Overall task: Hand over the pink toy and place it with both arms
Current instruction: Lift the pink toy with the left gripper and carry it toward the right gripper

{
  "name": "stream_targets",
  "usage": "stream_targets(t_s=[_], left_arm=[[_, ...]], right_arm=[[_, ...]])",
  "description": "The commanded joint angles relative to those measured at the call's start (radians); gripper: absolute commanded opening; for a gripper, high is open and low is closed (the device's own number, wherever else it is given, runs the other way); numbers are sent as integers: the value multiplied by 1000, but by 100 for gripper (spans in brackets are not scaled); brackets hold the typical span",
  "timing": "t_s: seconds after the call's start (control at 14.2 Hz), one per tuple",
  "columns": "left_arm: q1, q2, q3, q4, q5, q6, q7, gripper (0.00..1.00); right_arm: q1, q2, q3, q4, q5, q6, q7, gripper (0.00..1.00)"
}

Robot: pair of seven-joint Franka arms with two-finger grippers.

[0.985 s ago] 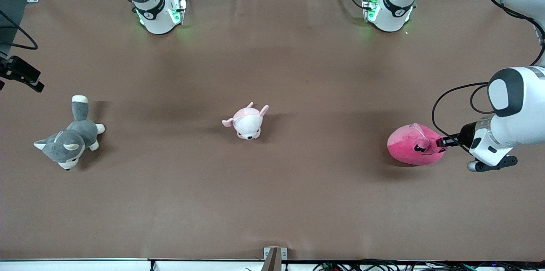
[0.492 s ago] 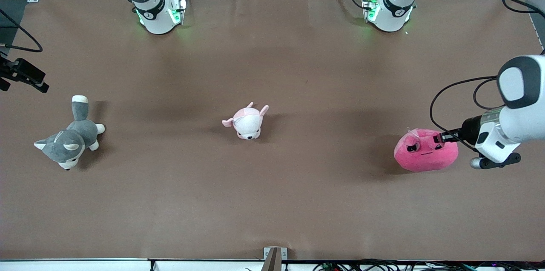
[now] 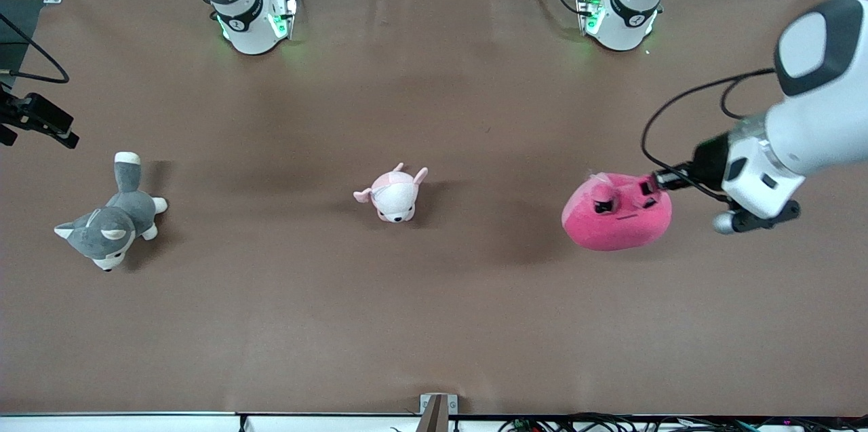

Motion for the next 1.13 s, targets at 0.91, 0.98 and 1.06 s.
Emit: stream_targets(t_s=[0.91, 0.98, 1.06], left_arm=[[-433, 127, -189, 179, -9, 369, -832, 0], [-463, 149, -190, 181, -9, 411, -851, 0], [-491, 167, -191, 181, -9, 448, -861, 0]], right_arm=[[29, 12, 11, 0, 42, -27, 6, 100], [43, 9, 11, 3, 101, -43, 9, 100], [56, 9, 11, 14, 170, -68, 22, 100]])
